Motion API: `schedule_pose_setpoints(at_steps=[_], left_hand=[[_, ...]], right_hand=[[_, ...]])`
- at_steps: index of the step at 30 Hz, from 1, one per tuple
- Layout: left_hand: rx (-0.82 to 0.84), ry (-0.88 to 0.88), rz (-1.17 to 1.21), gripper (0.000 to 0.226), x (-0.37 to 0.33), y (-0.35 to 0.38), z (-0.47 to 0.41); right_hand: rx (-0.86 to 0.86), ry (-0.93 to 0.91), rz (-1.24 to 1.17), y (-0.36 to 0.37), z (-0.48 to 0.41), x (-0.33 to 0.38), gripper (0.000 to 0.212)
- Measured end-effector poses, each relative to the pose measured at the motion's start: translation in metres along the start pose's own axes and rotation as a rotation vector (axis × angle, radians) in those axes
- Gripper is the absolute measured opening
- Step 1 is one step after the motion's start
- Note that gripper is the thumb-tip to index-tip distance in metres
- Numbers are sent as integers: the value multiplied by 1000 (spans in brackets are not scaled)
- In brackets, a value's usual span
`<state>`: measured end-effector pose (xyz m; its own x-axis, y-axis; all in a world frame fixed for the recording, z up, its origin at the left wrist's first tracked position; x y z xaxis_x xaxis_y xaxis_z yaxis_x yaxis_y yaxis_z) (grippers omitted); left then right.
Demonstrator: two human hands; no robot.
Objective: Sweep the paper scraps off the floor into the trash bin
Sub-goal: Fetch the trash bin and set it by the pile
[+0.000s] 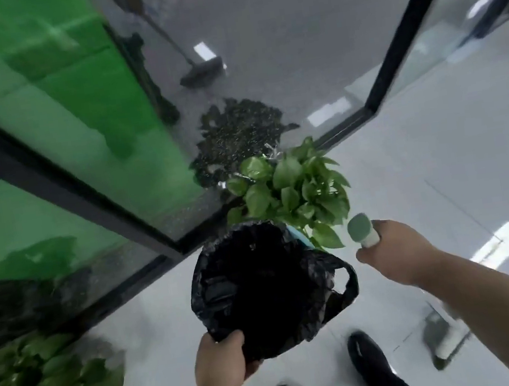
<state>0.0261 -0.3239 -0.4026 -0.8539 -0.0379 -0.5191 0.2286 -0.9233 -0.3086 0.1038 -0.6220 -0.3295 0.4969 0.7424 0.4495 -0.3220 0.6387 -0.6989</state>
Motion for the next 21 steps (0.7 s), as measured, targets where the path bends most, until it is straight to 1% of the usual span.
schedule_pose_setpoints(at_steps=[3,5,8,11,13,16,18,21], left_hand=[[78,130,-95,14,-48,21,55],[143,200,-165,15,-76,48,89],[210,281,-246,21,-106,102,139],[286,376,-355,16,-121,167,196],[328,406,-397,15,-119,215,232],[413,419,-438,15,-94,289,287],[482,431,-482,15,-70,332,323],[562,433,-570,22,-31,388,373]], right_hand=[[-137,89,-167,-70,59,-43,23],[-245,144,-267,-108,94,-75,24],[-388,193,-380,-153,140,-123,28],[-489,247,-450,-193,182,-179,30],[-537,285,-510,-217,209,-222,30],[-623,361,-604,-247,256,-292,14],[-673,420,-652,-258,291,-337,20],[-745,516,-732,-266,344,-396,25]])
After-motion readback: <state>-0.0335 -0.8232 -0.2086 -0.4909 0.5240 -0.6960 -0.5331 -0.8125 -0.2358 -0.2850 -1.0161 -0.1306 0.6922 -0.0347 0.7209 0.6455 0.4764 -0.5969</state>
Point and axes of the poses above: each hand's wrist, its own z-axis away from the middle knuckle, its own y-axis out of the palm, x = y × z, the point moved 2 cm from there along -z, towards the middle knuckle, and after that the axes turned 1 degree about -x, right-handed, at the moved point
